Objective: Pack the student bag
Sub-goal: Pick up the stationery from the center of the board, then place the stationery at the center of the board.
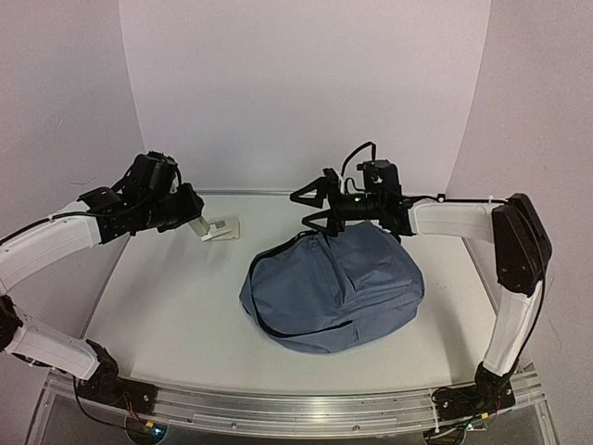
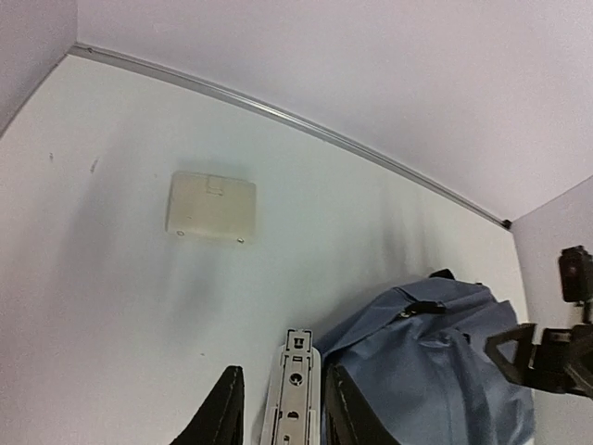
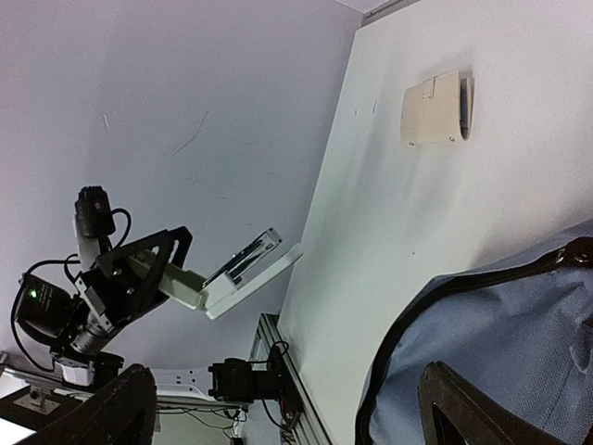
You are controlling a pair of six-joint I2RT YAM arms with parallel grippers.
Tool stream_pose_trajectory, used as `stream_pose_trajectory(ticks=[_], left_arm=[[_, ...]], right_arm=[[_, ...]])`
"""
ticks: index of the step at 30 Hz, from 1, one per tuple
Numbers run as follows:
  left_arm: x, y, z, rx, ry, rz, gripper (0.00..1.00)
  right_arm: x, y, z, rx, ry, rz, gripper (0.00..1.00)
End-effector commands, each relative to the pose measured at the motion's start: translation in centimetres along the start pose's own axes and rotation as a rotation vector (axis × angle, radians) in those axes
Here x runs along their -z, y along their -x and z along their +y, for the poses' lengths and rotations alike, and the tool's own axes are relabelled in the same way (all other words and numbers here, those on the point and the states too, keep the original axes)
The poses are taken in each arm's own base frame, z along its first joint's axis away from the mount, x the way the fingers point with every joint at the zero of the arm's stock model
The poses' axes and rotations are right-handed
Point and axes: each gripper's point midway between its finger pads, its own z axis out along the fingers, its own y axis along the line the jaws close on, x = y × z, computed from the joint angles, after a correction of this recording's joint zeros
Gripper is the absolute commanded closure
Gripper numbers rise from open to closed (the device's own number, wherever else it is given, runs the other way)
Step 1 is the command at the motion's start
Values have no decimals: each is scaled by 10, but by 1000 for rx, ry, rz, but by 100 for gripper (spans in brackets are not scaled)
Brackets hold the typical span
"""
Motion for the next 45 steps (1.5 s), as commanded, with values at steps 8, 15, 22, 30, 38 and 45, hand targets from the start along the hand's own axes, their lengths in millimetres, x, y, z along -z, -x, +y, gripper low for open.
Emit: stream_pose_trajectory(ticks=[8, 15, 22, 30, 38, 45], left_arm=[[-30, -21, 55, -233, 229, -40, 100], [-51, -56, 72, -243, 240, 33, 100], [-65, -91, 85, -233, 262, 159, 100], [-63, -128, 100, -192, 246, 256, 100], [-63, -166, 117, -207, 266, 379, 98], [-76, -182, 117, -223, 282, 452, 83]], right_arm=[[33, 4, 65, 278, 45, 28, 2], [41, 7, 65, 277, 51, 25, 2], [43, 5, 64, 278, 50, 28, 2], [44, 3, 66, 283, 52, 29, 2], [40, 3, 59, 260, 48, 39, 2], [39, 2, 59, 246, 53, 48, 2]])
